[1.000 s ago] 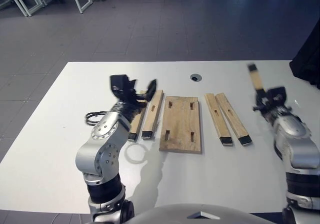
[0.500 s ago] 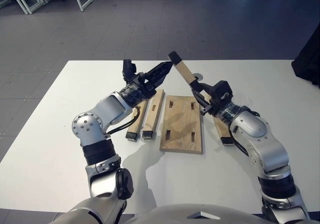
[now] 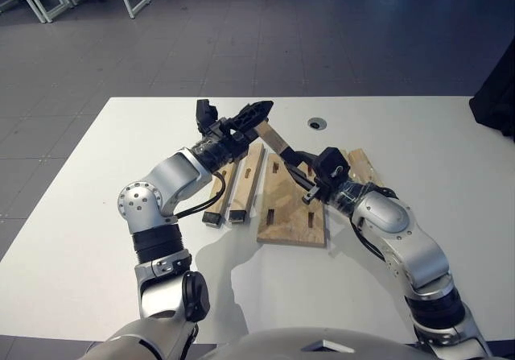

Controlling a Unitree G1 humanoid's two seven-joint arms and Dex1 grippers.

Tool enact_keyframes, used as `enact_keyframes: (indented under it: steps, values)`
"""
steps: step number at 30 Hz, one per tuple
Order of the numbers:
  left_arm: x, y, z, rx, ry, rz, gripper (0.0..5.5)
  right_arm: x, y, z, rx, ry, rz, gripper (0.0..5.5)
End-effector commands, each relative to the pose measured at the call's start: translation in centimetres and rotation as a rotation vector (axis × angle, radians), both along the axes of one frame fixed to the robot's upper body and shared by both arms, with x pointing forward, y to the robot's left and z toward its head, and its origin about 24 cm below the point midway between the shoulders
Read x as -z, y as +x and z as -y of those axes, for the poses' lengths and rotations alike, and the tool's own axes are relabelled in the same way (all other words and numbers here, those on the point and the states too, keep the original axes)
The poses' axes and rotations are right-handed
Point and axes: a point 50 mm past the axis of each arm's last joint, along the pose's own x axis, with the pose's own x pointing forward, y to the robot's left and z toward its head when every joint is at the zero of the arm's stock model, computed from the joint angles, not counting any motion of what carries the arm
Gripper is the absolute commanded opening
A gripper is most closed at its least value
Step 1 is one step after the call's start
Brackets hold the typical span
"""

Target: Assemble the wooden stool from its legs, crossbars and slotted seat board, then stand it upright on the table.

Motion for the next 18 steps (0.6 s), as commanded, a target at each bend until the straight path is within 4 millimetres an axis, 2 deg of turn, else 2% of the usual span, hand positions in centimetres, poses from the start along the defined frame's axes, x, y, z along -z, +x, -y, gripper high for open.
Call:
enact_keyframes:
  steps: [1, 11, 17, 18]
  values:
    - [-0.6, 0.0, 0.1, -0.003, -0.014, 0.002, 2.30, 0.0, -0.1, 0.0, -0.003, -0.006, -0.006, 1.29]
    - [0.4, 0.1, -0.1, -0.037, 0.043, -0.037, 0.76, -0.1, 0.1, 0.1, -0.006, -0.007, -0.009, 1.29]
    - [1.0, 0.0, 0.0, -0.053, 0.136, -0.030, 0.50, -0.4, 0.1, 0.1, -0.009, 0.013, -0.020, 1.29]
    - [1.2, 0.1, -0.2, -0.071, 0.164, -0.031, 0.50, -0.5, 0.1, 0.2, -0.011, 0.018, -0.027, 1.47]
